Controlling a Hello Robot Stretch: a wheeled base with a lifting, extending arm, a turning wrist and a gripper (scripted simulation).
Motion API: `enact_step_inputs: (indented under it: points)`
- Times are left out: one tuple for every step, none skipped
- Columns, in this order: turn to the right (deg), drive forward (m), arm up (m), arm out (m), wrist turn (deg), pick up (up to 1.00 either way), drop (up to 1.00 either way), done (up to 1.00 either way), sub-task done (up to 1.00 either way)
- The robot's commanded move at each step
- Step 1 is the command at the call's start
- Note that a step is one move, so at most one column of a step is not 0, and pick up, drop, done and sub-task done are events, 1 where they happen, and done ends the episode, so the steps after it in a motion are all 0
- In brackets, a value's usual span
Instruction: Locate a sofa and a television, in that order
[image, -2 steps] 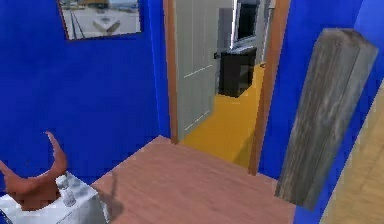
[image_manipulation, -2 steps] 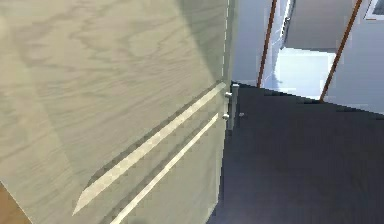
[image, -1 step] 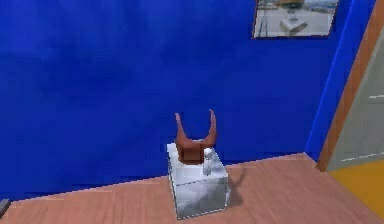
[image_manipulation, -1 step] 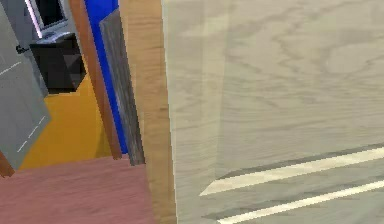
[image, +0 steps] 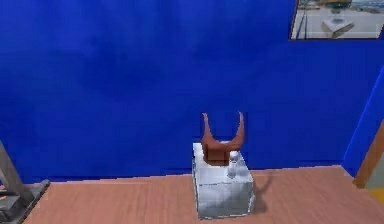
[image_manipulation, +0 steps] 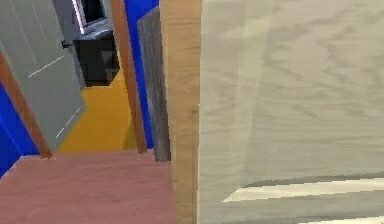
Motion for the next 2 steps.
enact_step_inputs:
  points:
    - [0.0, 0.30, 0.00, 0.00, 0.0, 0.00, 0.00, 0.00, 0.00]
    - [45.0, 0.00, 0.00, 0.00, 0.0, 0.00, 0.00, 0.00, 0.00]
